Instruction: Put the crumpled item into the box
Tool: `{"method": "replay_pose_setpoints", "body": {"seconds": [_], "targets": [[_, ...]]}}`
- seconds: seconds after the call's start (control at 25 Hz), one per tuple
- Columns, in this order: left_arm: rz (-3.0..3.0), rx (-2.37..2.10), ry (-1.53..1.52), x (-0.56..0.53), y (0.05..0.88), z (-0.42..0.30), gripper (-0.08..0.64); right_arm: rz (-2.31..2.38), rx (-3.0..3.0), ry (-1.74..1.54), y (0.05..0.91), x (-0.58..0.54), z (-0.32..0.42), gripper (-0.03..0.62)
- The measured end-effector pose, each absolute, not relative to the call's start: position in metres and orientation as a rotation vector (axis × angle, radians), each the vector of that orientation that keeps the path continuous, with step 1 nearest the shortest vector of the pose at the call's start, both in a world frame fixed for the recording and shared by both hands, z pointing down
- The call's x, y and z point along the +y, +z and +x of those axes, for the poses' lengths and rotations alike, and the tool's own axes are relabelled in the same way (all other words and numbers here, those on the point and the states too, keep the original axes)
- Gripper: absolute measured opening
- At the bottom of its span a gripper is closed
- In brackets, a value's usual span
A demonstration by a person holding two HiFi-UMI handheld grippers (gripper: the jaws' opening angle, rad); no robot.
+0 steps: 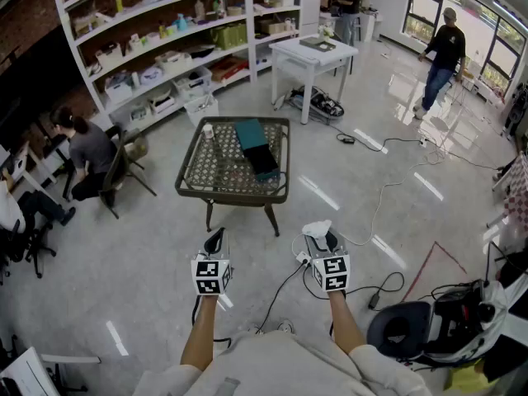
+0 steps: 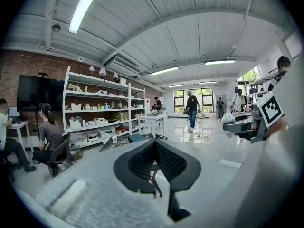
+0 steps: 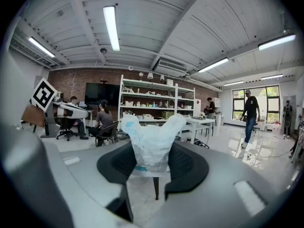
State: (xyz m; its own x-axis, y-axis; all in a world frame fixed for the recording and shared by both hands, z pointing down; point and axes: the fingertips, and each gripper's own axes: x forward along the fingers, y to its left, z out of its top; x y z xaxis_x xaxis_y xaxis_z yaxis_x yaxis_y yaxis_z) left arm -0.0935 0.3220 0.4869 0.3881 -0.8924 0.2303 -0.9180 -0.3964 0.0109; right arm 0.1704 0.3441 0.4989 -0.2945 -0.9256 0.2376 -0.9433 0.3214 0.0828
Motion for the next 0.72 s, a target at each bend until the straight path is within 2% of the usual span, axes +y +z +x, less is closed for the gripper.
{"method": "replay_pose_setpoints", "body": {"seconds": [0.72], "targets": [[2.490, -1.661, 0.305, 0.322, 0.492, -0.047, 0.006, 1.649, -2.384, 0.114, 0.506, 0.338, 0.207, 0.176]]}}
